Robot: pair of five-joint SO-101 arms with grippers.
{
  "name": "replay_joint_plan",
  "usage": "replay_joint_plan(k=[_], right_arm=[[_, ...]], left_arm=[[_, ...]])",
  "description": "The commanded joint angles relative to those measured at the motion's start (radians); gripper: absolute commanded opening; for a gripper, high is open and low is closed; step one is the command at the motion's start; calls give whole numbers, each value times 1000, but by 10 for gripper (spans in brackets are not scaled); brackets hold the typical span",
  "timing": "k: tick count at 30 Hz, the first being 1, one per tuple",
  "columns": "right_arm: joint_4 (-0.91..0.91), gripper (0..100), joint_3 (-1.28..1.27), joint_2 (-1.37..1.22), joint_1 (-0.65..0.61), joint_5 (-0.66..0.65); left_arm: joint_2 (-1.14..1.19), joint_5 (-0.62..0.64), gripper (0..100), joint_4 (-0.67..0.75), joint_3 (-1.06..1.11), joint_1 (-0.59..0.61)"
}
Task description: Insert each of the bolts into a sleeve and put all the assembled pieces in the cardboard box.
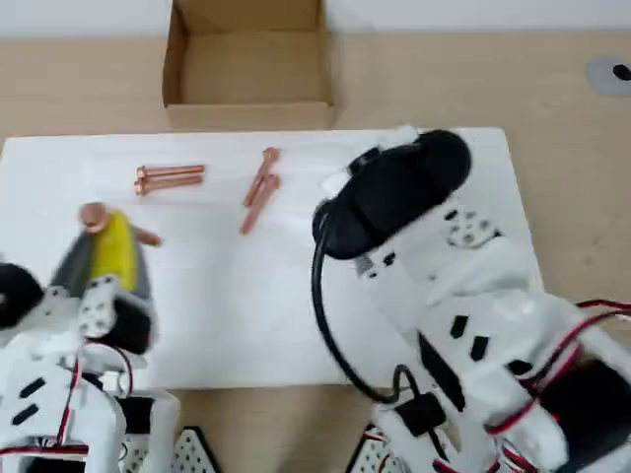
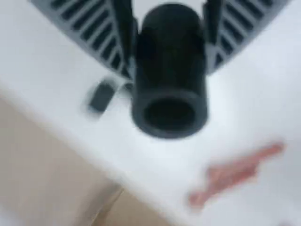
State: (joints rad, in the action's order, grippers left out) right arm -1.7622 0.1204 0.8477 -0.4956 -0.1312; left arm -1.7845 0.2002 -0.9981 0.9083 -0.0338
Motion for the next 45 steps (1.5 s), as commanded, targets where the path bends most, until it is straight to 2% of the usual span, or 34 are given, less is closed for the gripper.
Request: replay_joint_plan(k=[1, 4, 6, 13, 19, 29, 33, 38, 45], right_arm=[[91, 10, -282, 101, -15, 155], [226, 10, -486, 203, -16, 281], [345, 10, -610, 277, -53, 284], [756, 10, -1044, 550, -231, 288], [1023, 10, -1328, 750, -294, 285], [1166, 10, -1500, 802, -450, 288], [1186, 10, -1500, 802, -455, 288], [1180, 10, -1498, 809, -452, 288], [1181, 10, -1498, 809, -452, 288]], left_arm=[[10, -26, 9, 98, -55, -51], [61, -38, 9, 130, -97, -52], [119, -37, 9, 130, -158, -66], [291, -35, 9, 118, -354, -229], [318, 0, 9, -38, -451, -345], [321, -32, 9, -86, -508, -411], [321, -75, 9, -106, -456, -453], [317, -210, 9, -107, -410, -416], [323, -215, 9, -103, -348, -408]])
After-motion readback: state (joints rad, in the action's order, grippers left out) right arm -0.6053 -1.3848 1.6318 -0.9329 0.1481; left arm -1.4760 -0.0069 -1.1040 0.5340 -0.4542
